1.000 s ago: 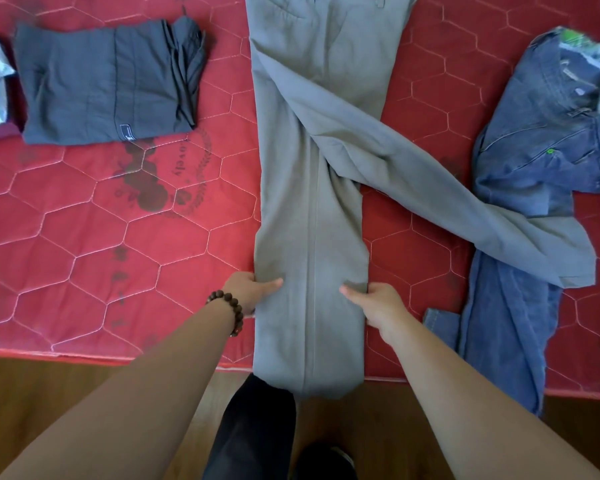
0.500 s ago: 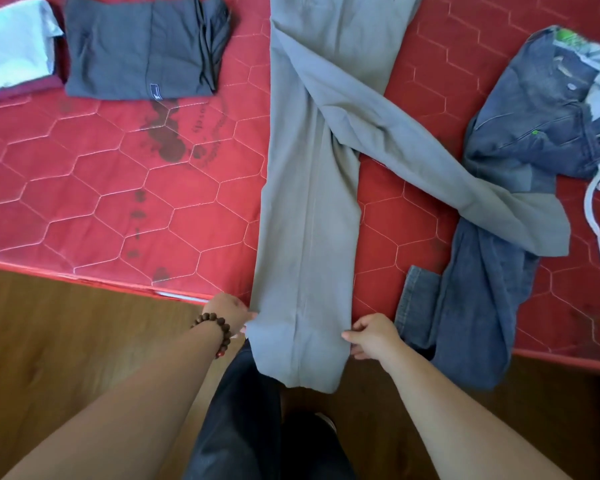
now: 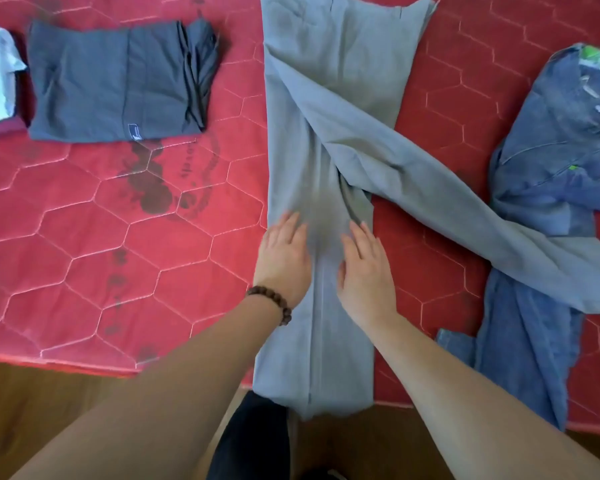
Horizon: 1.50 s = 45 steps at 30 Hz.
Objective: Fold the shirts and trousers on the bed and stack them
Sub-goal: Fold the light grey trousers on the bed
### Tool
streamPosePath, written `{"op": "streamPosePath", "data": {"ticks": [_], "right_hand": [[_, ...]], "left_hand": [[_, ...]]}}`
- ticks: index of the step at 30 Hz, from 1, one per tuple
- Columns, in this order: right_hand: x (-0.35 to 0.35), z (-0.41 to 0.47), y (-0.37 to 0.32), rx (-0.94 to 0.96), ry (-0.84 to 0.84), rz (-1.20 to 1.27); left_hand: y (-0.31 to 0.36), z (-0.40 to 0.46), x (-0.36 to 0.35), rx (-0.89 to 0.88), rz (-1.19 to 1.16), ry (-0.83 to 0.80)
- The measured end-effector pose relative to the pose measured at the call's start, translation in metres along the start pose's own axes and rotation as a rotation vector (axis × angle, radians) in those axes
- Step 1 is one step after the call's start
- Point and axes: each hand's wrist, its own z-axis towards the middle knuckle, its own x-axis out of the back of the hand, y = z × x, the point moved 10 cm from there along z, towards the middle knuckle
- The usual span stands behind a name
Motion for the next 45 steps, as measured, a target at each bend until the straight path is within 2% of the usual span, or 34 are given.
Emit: {"op": "streamPosePath", "data": {"ticks": [2,6,9,13,15,18,20,24,26,29,31,33,35,36,38,40,42,43,45], "right_hand": [[-0.024,0.036,-0.004,0.056,-0.072,-0.071],[-0.062,0.063,0.006,0.092,-0.170,-0.188],[-0.066,0.053,0.021,0.017,-0.173,-0.193],[-0.055,0.039,0.038,-0.154,-0.178,-0.129],[-0.026,0.044,0.031,-0.119,-0.079,-0.045],[0.051,0.062,0.038,-0.097,0.191,-0.018],[0.082,0.075,0.070,-0.191,0.194,-0.128],[0.079,0.070,0.152,-0.461,-0.150,-0.306],[0.085,0.061,0.154,-0.391,-0.136,-0.262],[0.099,0.045,0.121,-0.243,-0.063,-0.172],[0.104,0.031,0.086,-0.135,-0.059,-0.156],[0.101,0.011,0.045,-0.022,-0.078,-0.099],[0.085,-0.010,0.009,0.057,-0.173,0.068],[0.075,-0.018,-0.005,0.077,-0.227,0.169],[0.065,-0.030,-0.017,0.079,-0.250,0.318],[0.070,-0.037,-0.005,-0.005,-0.133,0.383],[0.071,-0.045,0.030,-0.201,-0.023,0.371],[0.061,-0.050,0.050,-0.317,-0.061,0.350],[0.029,-0.068,0.082,-0.502,-0.290,0.301]], "left_hand": [[0.009,0.031,-0.028,-0.138,0.153,-0.128],[-0.021,0.050,-0.074,-0.178,0.321,-0.329],[-0.032,0.044,-0.078,-0.230,0.349,-0.320],[-0.044,0.037,-0.068,-0.150,0.302,-0.309],[-0.045,0.037,-0.064,-0.107,0.307,-0.338],[-0.031,0.041,-0.057,-0.071,0.301,-0.385],[-0.019,0.046,-0.048,-0.015,0.234,-0.370],[0.008,0.050,-0.033,0.031,0.005,-0.341],[0.022,0.047,-0.030,0.062,-0.174,-0.359],[0.045,0.038,-0.029,0.191,-0.494,-0.430],[0.064,0.026,-0.033,0.352,-0.825,-0.509],[0.087,0.009,-0.039,0.555,-1.263,-0.577],[0.093,-0.009,-0.048,0.775,-1.534,-0.562],[0.085,-0.017,-0.052,0.868,-1.544,-0.515],[0.059,-0.035,-0.054,0.969,-1.416,-0.412],[0.040,-0.057,-0.055,1.001,-1.345,-0.394],[0.018,-0.075,-0.056,1.048,-1.318,-0.345],[0.008,-0.081,-0.055,1.079,-1.310,-0.298],[-0.007,-0.093,-0.051,1.136,-1.292,-0.223]]}}
